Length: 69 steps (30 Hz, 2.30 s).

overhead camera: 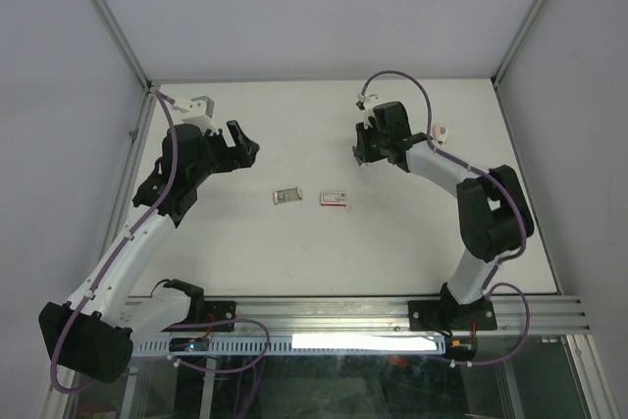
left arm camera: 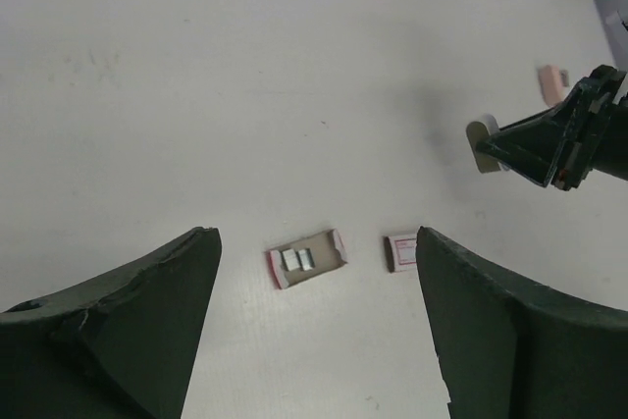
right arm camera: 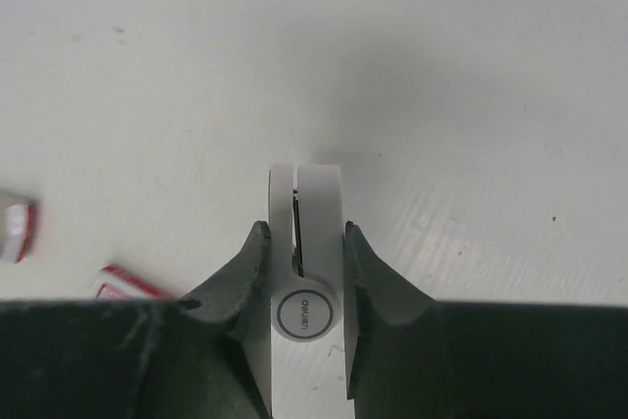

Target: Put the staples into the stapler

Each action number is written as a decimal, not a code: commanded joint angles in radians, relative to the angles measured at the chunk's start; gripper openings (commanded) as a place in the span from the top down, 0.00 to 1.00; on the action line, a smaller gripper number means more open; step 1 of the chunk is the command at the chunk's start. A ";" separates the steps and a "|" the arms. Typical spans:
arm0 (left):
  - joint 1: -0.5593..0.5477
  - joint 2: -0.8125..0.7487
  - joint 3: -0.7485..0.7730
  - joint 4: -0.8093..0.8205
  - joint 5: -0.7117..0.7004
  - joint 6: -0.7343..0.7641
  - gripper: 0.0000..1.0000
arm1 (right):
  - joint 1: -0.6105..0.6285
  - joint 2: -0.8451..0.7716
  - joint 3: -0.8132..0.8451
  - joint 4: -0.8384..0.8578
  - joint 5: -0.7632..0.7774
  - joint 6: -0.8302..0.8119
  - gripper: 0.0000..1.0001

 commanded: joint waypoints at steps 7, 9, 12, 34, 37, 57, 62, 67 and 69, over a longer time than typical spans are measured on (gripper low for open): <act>-0.197 0.068 -0.072 0.381 0.295 -0.388 0.15 | 0.118 -0.492 -0.388 0.508 -0.230 0.013 1.00; -0.221 0.105 -0.072 0.437 0.356 -0.427 0.15 | 0.153 -0.549 -0.428 0.542 -0.231 0.019 1.00; -0.242 0.156 -0.070 0.484 0.409 -0.450 0.15 | 0.192 -0.597 -0.463 0.567 -0.238 0.026 1.00; -0.294 0.270 -0.062 0.498 0.384 -0.481 0.59 | 0.352 -0.610 -0.432 0.534 -0.175 -0.036 1.00; -0.297 0.268 -0.066 0.497 0.391 -0.481 0.62 | 0.355 -0.597 -0.421 0.521 -0.127 -0.046 1.00; -0.294 0.218 -0.111 0.593 0.415 -0.408 1.00 | 0.266 -0.650 -0.308 0.282 -0.355 0.089 0.10; -0.293 0.159 -0.169 0.708 0.465 -0.379 1.00 | 0.130 -0.674 -0.327 0.315 -0.550 0.240 0.09; -0.294 0.093 -0.199 0.786 0.547 -0.352 1.00 | 0.073 -0.644 -0.324 0.387 -0.932 0.404 0.11; -0.294 0.075 -0.205 0.811 0.582 -0.351 1.00 | 0.072 -0.646 -0.334 0.414 -0.978 0.424 0.14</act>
